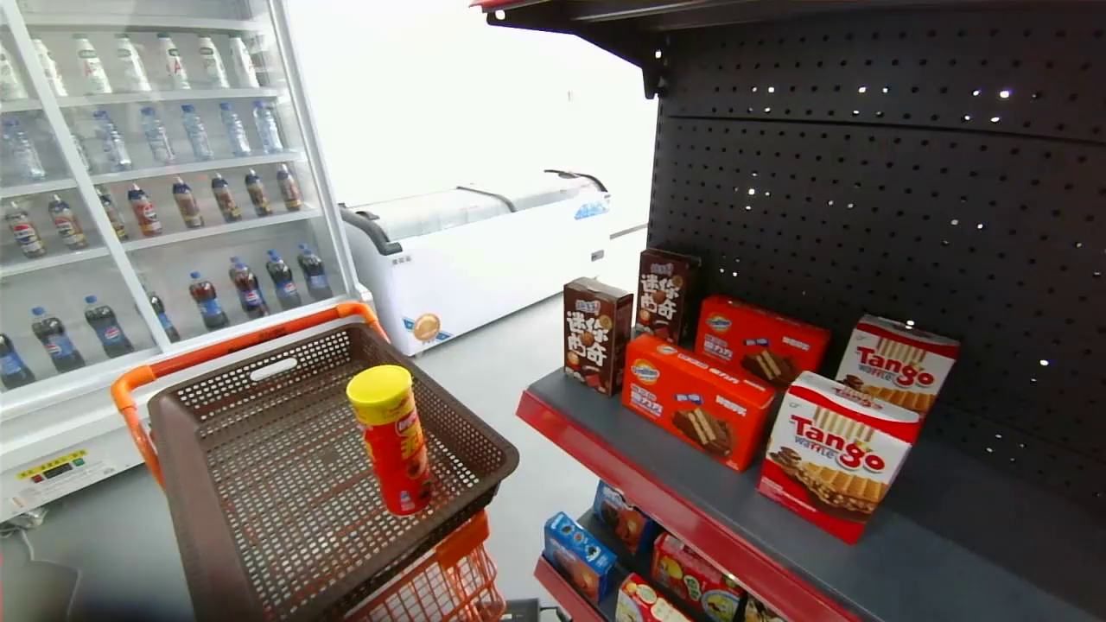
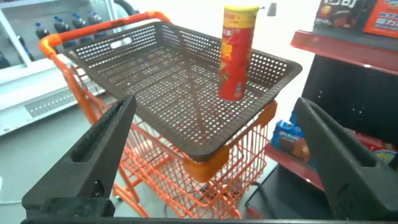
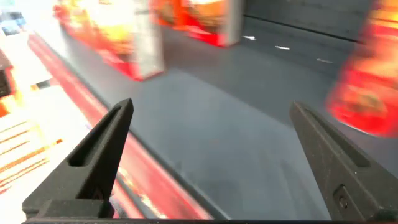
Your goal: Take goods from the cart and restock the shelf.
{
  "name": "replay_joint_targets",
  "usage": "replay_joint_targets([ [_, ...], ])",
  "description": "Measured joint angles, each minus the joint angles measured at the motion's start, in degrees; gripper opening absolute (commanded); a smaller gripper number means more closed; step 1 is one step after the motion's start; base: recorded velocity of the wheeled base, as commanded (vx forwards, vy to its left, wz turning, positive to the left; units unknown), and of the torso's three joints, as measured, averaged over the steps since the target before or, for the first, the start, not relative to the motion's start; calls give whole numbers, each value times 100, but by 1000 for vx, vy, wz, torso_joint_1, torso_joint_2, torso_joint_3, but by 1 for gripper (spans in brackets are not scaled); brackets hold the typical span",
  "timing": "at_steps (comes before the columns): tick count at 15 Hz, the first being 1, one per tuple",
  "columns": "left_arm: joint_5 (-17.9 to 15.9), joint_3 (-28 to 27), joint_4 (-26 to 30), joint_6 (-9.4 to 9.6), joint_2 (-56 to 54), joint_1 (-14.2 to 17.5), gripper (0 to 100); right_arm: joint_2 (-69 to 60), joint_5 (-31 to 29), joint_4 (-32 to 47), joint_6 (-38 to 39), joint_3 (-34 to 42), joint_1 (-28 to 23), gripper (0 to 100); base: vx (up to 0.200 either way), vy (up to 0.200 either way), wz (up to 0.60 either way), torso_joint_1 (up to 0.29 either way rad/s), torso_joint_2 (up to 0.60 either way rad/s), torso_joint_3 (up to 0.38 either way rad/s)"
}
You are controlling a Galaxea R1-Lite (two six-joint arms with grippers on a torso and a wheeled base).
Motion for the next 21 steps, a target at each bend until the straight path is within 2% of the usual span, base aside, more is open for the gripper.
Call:
replay_joint_targets([
  [5,46,-1,-7,40,0,-11,100,0,-2,0,2,0,0,100,0,0,0,0,0,0],
  [6,82,-80,24,46,9,-11,100,0,-5,2,2,0,0,100,0,0,0,0,0,0],
  [8,94,-577,233,62,265,-39,100,0,-2,0,2,0,0,100,0,0,0,0,0,0],
  [10,105,-1224,378,119,1017,-54,100,0,-2,2,2,0,0,100,0,0,0,0,0,0],
  [13,273,-2026,439,456,2531,-59,100,0,-2,2,2,0,-5,100,0,0,0,0,0,0],
  [15,374,-2484,439,590,3578,-98,100,0,-5,2,2,0,0,100,0,0,0,0,0,0],
  [16,322,-2723,433,642,4145,-139,100,0,-2,2,2,0,0,100,0,0,0,0,0,0],
  [18,-41,-3090,290,697,5110,-194,100,0,-5,2,2,0,0,100,0,0,0,0,0,0],
  [21,-364,-3337,-195,735,6356,-176,100,0,-2,2,0,0,0,100,0,0,0,0,0,0],
])
